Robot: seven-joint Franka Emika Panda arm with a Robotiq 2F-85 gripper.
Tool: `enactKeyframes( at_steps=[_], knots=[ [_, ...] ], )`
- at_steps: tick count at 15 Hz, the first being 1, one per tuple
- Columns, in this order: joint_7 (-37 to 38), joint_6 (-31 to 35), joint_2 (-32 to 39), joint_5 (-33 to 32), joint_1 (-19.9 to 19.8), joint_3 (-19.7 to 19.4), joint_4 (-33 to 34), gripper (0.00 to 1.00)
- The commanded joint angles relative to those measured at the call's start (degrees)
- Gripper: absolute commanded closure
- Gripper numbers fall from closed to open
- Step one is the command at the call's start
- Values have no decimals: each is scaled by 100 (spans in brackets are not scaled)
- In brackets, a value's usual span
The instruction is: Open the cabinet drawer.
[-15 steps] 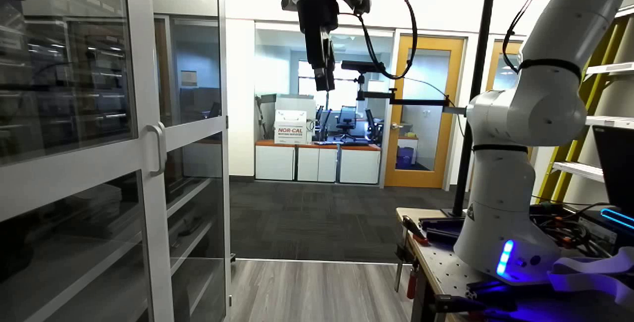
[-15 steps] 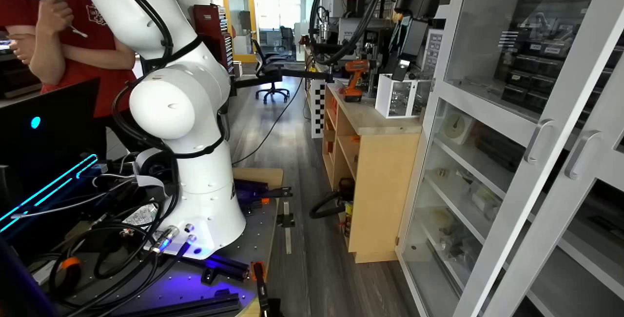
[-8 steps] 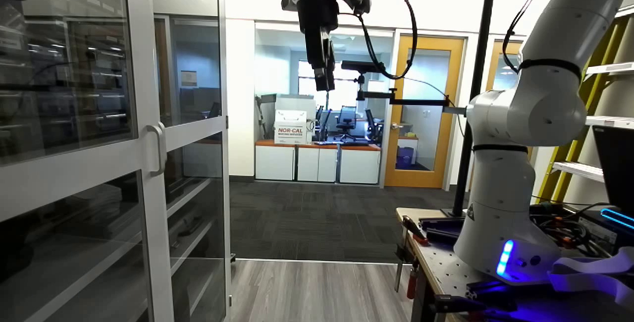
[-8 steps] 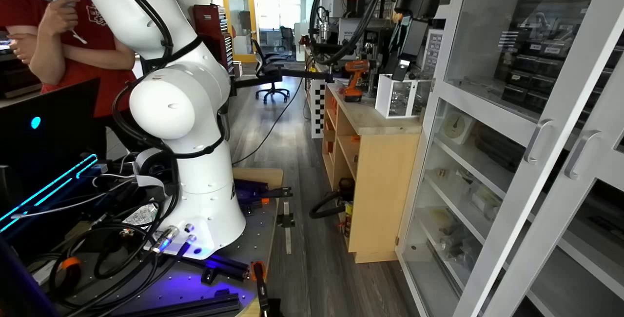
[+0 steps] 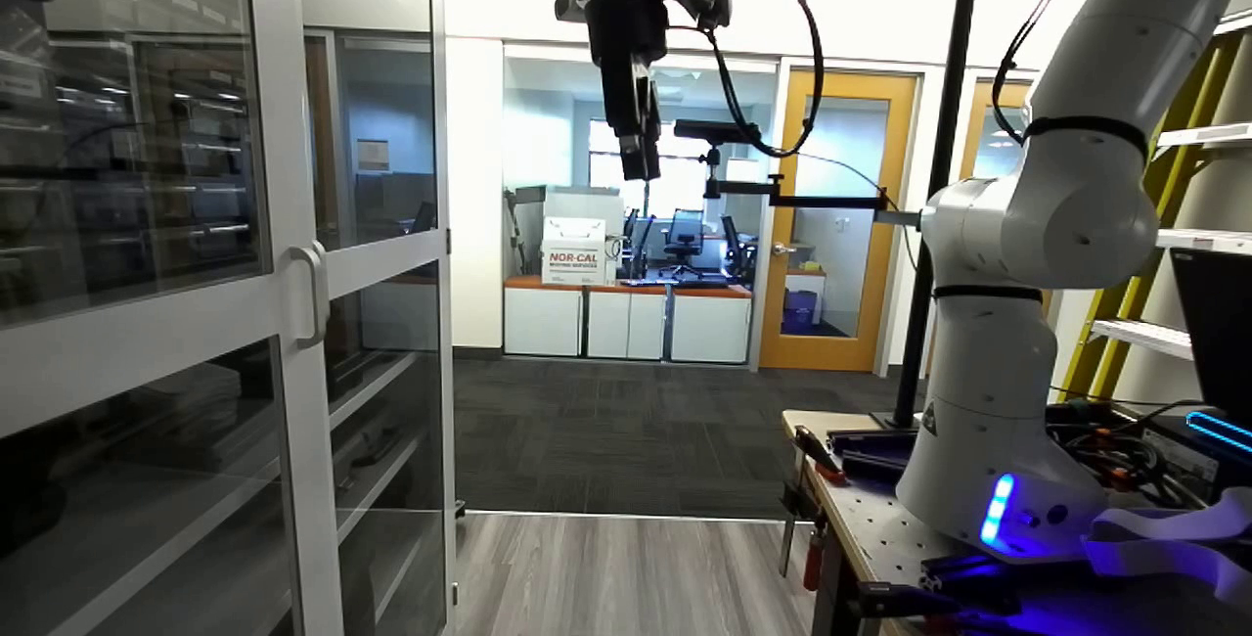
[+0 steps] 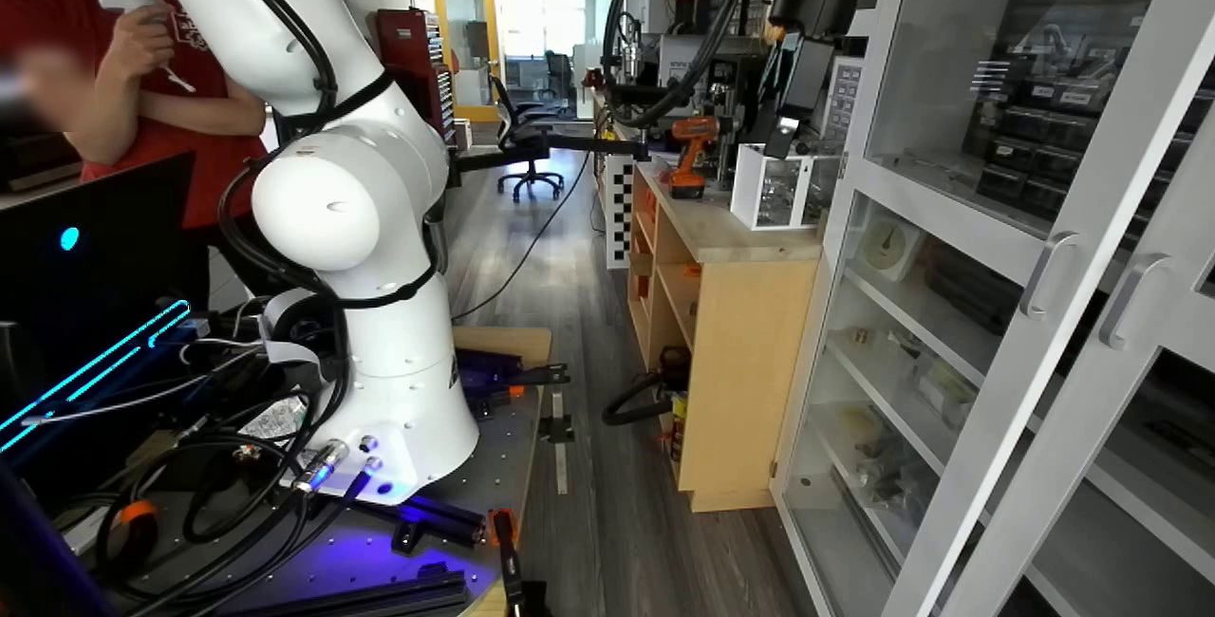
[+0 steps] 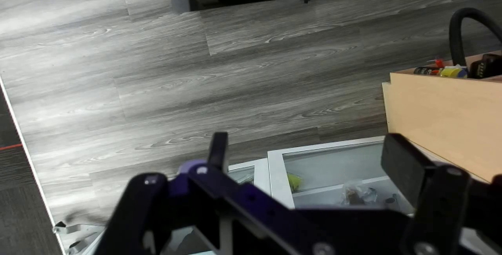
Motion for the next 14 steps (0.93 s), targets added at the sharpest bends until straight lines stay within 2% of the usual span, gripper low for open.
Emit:
enactKeyframes(
  at_steps=[1,14],
  knots=[
    [-121,401,42,76,16,-28,-14,0],
    [-774,2894,951,132,61,-116,-48,0]
  ],
)
